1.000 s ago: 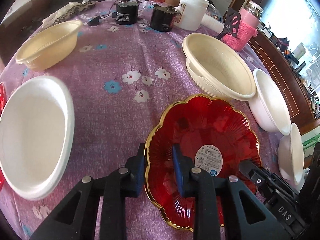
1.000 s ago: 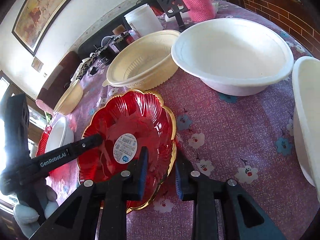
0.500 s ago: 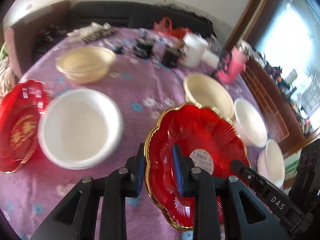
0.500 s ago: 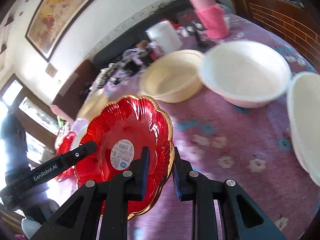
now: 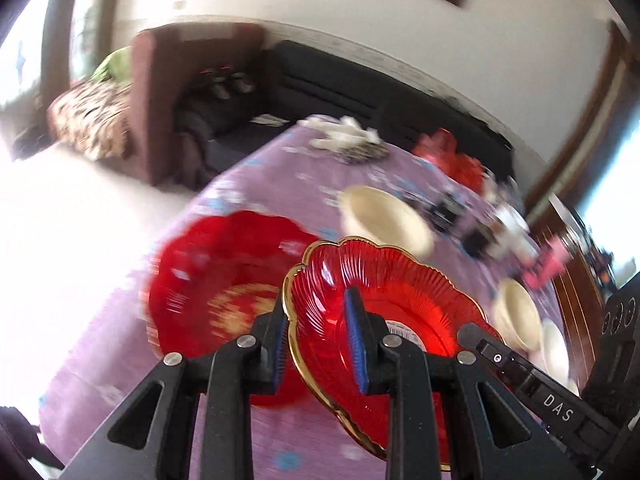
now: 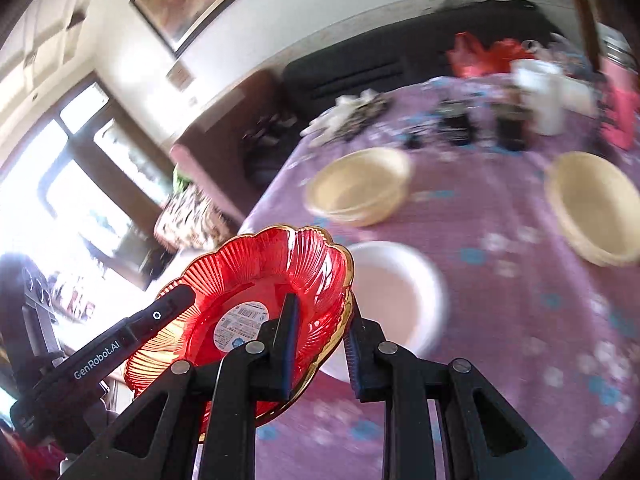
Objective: Organize plates and bowls
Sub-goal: 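Carry the small red plate onto the large red wedding plate and open both grippers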
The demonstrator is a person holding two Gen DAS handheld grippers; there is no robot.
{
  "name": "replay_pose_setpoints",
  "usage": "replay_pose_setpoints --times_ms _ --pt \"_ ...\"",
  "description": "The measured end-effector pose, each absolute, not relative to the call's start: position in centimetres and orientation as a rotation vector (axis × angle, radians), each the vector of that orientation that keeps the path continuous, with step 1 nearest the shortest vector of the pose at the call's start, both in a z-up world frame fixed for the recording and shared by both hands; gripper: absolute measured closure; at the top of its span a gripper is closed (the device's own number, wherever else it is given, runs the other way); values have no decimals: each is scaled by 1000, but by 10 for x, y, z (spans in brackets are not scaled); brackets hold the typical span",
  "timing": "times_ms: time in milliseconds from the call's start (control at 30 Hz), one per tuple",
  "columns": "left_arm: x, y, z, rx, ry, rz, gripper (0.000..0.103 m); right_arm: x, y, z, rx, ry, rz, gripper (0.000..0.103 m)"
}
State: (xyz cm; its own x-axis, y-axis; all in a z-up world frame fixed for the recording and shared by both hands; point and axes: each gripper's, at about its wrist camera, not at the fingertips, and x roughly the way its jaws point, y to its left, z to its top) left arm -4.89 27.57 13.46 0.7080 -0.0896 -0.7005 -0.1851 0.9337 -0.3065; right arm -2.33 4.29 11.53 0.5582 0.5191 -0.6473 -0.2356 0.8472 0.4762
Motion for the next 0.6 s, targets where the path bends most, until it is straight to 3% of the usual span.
replay_pose_setpoints --times_ms 267,600 --pt "-17 351 83 -439 869 184 78 17 142 89 186 930 485 79" --pt "-8 368 46 -450 917 204 73 44 175 44 88 1009 439 79"
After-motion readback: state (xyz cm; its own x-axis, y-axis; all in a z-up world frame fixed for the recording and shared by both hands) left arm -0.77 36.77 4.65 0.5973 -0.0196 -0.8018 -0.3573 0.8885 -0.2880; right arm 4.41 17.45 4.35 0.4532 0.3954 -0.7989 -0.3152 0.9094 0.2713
